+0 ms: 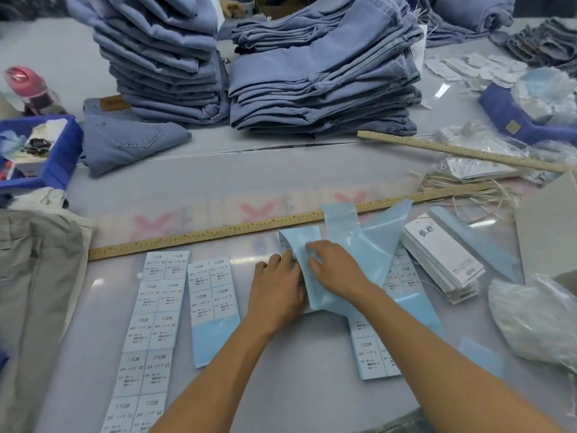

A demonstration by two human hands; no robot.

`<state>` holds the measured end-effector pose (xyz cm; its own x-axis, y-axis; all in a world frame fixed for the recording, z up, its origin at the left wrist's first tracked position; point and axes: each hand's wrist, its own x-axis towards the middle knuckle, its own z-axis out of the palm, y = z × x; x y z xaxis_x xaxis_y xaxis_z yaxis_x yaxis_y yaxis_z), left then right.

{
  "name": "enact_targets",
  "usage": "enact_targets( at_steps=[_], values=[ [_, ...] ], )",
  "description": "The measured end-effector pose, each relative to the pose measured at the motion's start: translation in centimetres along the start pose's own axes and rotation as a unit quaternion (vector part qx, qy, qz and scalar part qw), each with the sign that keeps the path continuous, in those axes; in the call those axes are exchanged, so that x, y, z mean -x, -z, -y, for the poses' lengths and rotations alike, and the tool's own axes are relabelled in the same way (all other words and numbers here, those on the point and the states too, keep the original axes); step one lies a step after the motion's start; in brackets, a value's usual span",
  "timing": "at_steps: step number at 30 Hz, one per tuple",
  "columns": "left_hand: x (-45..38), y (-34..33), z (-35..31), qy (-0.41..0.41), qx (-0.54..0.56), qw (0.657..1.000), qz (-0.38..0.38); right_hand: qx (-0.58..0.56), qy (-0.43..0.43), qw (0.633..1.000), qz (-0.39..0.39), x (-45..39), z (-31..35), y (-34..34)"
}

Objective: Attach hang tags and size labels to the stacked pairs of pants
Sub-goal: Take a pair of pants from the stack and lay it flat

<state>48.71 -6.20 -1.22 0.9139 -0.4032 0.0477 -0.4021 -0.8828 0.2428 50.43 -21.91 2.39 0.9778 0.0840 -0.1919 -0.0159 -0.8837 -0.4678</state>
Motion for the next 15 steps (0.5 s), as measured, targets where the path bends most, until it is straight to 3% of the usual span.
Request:
enact_targets(
  at_steps=[2, 3, 5, 7, 8, 11, 13, 15],
  values=[
    [0.3, 0.4, 1.1, 0.006, 0.12, 0.993, 0.005, 0.052, -0.05, 0.997, -0.015, 0.2, 0.5, -1.8],
    [0.9, 0.9, 1.7, 0.035, 0.207, 0.978, -0.009, 0.025, -0.098, 0.994, -0.042, 0.3, 1.6, -2.6],
    [2.5, 2.2, 3.4, 0.133, 0.318, 0.932, -0.114, -0.103, -0.149, 0.983, -0.027, 0.8, 4.6, -3.9],
    [4.1, 3.3, 5.0, 0.201, 0.318, 0.9, -0.22, -0.234, -0.095, 0.965, 0.067, 1.0, 7.4, -4.7],
    [4.6, 3.7, 5.6, 0.206, 0.305, 0.901, -0.228, -0.292, -0.073, 0.951, 0.075, 1.0, 8.3, -4.4],
    [5.1, 3.5, 5.9, 0.163, 0.256, 0.948, -0.098, -0.393, -0.113, 0.904, -0.123, 0.0, 7.4, -0.8],
    [5.1, 2.9, 5.2, 0.139, 0.171, 0.975, -0.014, -0.364, -0.149, 0.889, -0.236, 0.2, 4.4, 1.6],
    [4.8, 2.3, 4.1, 0.134, 0.156, 0.979, 0.008, -0.274, -0.182, 0.907, -0.262, 1.3, 0.4, 2.9]
  ],
)
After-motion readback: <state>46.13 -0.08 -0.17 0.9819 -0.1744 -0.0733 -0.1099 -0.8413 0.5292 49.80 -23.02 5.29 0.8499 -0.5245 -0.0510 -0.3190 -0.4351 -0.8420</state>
